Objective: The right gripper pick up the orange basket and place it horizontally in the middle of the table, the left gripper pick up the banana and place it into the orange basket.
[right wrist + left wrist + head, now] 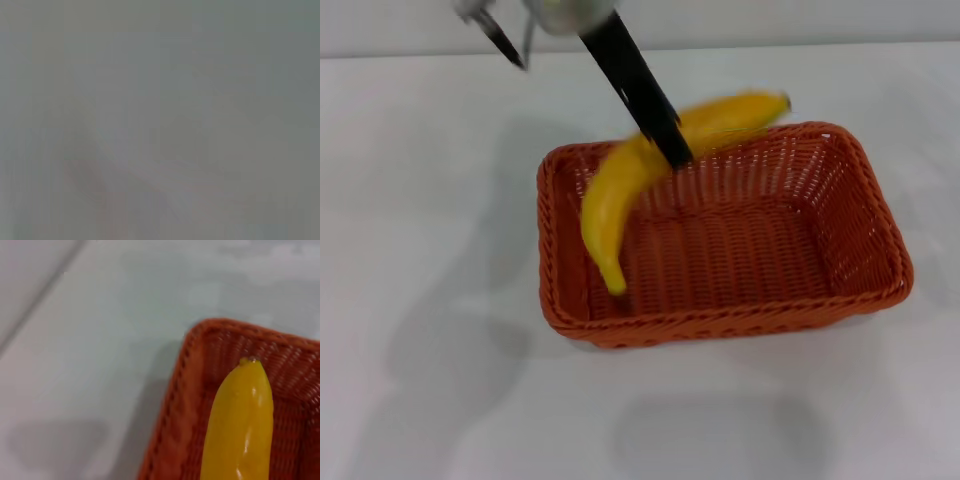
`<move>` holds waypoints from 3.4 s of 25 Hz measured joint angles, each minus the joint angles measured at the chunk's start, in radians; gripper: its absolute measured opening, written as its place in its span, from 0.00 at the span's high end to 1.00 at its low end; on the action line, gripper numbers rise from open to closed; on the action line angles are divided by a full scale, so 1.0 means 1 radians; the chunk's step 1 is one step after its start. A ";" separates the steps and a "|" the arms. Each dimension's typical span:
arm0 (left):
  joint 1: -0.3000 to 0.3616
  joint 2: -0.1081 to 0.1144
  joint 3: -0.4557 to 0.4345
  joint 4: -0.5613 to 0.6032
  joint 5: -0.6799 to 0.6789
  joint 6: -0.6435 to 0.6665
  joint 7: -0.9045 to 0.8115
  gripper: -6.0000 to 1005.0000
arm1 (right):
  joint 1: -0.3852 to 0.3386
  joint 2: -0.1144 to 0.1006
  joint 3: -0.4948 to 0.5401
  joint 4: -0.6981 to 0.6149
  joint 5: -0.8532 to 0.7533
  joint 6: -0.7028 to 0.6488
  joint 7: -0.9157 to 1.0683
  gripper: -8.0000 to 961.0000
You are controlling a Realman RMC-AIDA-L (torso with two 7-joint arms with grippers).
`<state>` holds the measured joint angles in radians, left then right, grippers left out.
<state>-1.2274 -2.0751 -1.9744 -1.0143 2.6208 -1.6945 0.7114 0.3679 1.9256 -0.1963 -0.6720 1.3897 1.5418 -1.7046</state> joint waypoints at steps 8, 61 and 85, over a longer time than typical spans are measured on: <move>0.003 -0.005 0.077 0.107 -0.056 0.075 -0.002 0.49 | 0.003 -0.002 -0.003 0.000 0.000 0.002 -0.002 0.11; 1.154 -0.010 -0.444 0.030 -1.359 0.267 1.080 0.37 | -0.138 0.074 0.082 0.215 0.221 0.070 -0.465 0.11; 1.123 -0.006 -0.452 0.369 -1.604 0.226 1.418 0.37 | -0.165 0.073 0.092 0.218 0.259 0.111 -0.477 0.11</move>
